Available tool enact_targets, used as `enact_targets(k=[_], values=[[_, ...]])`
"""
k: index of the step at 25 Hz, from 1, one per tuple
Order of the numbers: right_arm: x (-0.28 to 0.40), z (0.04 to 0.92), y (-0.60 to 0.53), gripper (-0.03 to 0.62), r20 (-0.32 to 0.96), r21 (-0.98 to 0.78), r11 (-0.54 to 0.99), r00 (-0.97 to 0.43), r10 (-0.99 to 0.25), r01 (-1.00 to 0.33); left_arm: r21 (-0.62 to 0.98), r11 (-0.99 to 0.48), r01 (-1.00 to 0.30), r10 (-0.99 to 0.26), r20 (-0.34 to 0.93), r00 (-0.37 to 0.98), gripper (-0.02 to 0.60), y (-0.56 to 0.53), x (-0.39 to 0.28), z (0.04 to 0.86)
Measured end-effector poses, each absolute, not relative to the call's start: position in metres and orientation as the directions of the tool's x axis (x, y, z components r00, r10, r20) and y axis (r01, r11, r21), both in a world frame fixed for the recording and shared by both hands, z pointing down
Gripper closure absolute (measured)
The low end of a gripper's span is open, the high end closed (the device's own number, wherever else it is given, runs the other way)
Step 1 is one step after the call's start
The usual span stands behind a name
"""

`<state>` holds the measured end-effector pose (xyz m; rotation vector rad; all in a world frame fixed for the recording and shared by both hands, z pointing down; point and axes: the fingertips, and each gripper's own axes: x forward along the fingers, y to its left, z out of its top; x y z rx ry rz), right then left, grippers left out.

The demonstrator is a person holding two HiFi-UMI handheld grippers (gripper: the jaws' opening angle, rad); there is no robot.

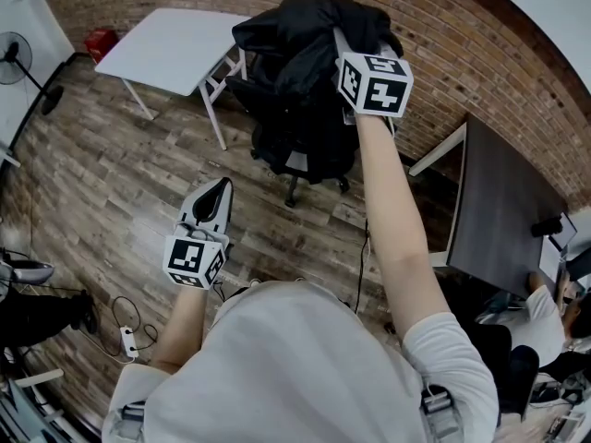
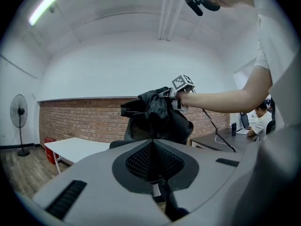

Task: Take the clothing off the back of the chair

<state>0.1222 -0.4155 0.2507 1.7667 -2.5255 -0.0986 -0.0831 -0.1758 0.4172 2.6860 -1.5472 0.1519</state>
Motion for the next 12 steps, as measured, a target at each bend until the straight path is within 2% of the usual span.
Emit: enact_targets(k=[12], values=[[0.128, 0.229, -0.413, 0.497, -0.026, 0.1, 0.356, -0.36, -0.933, -0.929, -0.026, -0.506, -0.862, -0.861, 0.075, 0.503, 0.56, -0.184, -0.075, 0.408]])
